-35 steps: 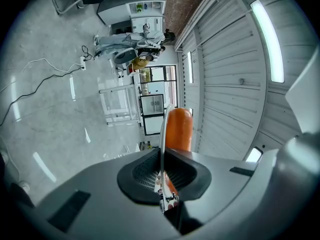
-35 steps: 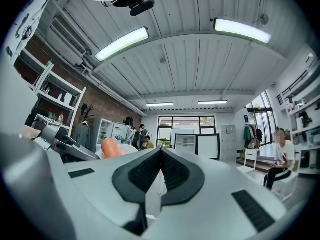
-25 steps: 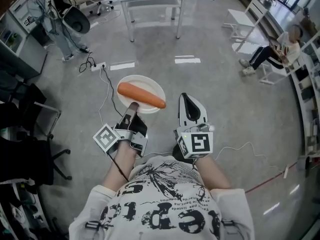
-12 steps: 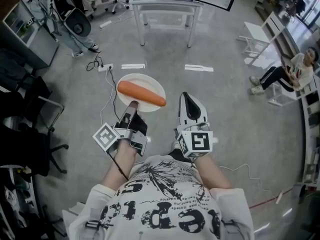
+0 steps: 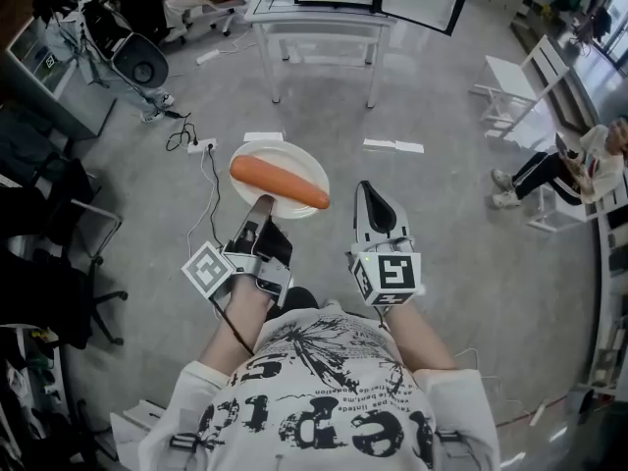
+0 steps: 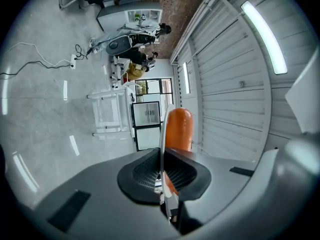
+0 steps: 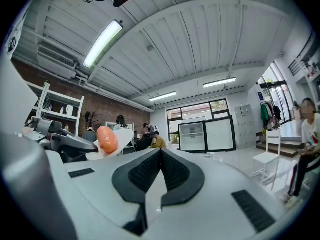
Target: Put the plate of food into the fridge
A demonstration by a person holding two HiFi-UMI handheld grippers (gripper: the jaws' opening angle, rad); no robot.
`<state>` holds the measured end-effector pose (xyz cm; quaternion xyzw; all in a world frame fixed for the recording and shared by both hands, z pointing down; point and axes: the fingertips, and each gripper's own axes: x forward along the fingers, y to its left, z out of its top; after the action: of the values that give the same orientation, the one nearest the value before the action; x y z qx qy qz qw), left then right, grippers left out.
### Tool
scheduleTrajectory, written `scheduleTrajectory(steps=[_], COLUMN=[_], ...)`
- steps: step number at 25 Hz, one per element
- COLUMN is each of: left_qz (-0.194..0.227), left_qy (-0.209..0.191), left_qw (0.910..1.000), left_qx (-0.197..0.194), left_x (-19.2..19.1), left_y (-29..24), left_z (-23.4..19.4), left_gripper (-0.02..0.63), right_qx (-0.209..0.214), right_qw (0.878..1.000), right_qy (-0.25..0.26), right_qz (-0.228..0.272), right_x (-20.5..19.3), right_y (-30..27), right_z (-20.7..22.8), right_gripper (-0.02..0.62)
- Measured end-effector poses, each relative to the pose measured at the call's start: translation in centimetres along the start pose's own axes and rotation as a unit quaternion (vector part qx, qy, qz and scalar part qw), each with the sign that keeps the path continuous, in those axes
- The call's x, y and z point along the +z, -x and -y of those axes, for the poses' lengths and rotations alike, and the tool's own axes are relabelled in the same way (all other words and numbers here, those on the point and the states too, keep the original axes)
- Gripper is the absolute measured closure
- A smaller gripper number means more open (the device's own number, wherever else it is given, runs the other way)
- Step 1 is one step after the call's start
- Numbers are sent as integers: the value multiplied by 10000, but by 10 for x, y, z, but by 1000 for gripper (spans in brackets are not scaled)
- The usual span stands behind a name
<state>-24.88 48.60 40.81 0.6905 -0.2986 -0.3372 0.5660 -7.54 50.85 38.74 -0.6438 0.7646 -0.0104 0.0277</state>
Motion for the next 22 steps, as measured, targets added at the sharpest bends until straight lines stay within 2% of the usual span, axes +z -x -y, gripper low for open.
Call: scheduleTrajectory(steps=[5, 11, 16, 22], left_qz=[-69, -250, -484, -744], left_qy=[119, 67, 127, 174], left_qw=[9999, 9995, 9980, 9957], left_qx=[-18, -176, -398, -517], left_x=[3, 29, 73, 145], left_y=[-43, -102, -161, -228], left_z=[-9, -22, -25, -34], left_gripper=[585, 586, 586, 586], right_qx=[-12, -147, -336, -599], right_qw=[10000, 9998, 9994, 9979], right_qy=[38, 80, 104, 181], right_qz=[-56, -61, 68, 172], right_x=[-8, -15, -9, 2], right_y=[-30, -86, -156, -251], right_z=[23, 43, 50, 49], right_gripper=[595, 595, 595, 595])
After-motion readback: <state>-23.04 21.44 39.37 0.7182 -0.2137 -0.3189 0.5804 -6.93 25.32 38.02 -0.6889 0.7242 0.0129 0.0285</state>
